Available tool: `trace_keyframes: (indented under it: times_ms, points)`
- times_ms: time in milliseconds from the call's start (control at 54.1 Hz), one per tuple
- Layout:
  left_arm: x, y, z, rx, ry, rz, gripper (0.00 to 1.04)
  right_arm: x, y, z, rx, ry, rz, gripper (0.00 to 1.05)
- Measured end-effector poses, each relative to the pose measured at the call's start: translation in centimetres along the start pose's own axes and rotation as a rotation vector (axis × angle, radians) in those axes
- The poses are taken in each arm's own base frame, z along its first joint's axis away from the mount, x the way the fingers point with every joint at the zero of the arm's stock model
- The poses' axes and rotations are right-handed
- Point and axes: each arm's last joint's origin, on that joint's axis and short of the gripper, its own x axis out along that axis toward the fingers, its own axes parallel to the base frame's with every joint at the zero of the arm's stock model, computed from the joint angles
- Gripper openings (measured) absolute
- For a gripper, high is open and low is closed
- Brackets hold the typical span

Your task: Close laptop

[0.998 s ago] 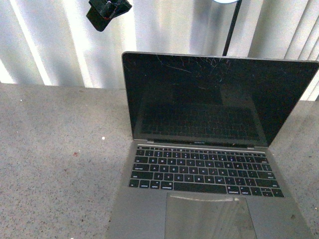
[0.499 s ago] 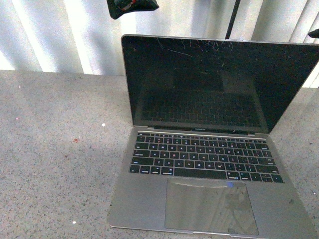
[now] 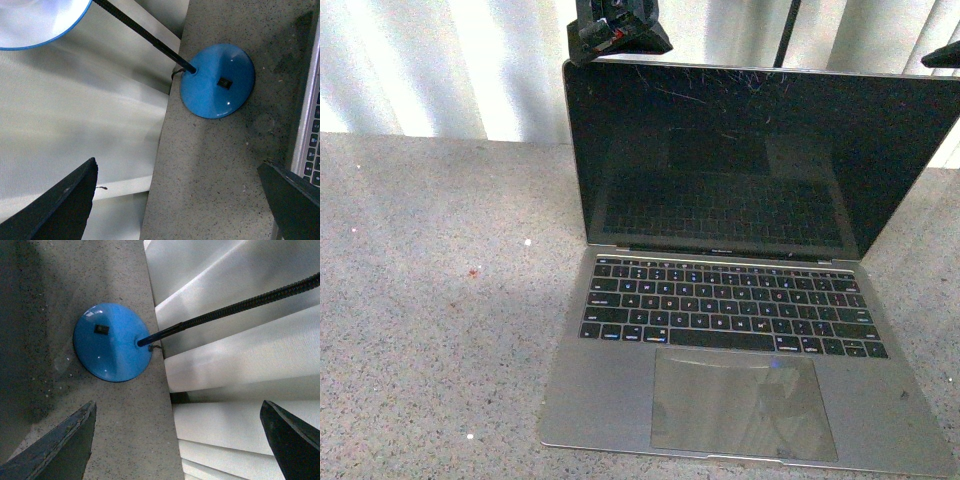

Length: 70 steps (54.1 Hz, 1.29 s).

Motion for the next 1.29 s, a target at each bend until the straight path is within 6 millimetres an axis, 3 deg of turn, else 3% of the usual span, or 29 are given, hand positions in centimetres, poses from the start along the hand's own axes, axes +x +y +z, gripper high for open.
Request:
trace_keyframes:
  times_ms: [333, 462, 555, 961, 1294]
  points:
    - [0.3, 0.1, 0.1, 0.031, -0.002, -0.049, 0.45, 0.7, 0.4, 0.0, 0.016, 0.025, 0.078, 0.34]
    - [0.5, 0.0, 0.2, 0.08, -0.002, -0.068, 0.18, 0.9, 0.4, -0.1, -0.019, 0.059, 0.109, 0.09]
    - [0.9, -0.3, 0.0, 0.13, 0.024, -0.095, 0.04, 1.0, 0.5, -0.1, -0.03, 0.064, 0.137, 0.03]
    - [2.4, -0.9, 0.4, 0.228, -0.001, -0.172, 0.04, 2.0, 0.6, 1.1, -0.013, 0.058, 0.233, 0.03]
    - [2.8, -1.2, 0.5, 0.25, -0.003, -0.2, 0.04, 3.0, 1.2, 0.9, 0.0, 0.057, 0.274, 0.03]
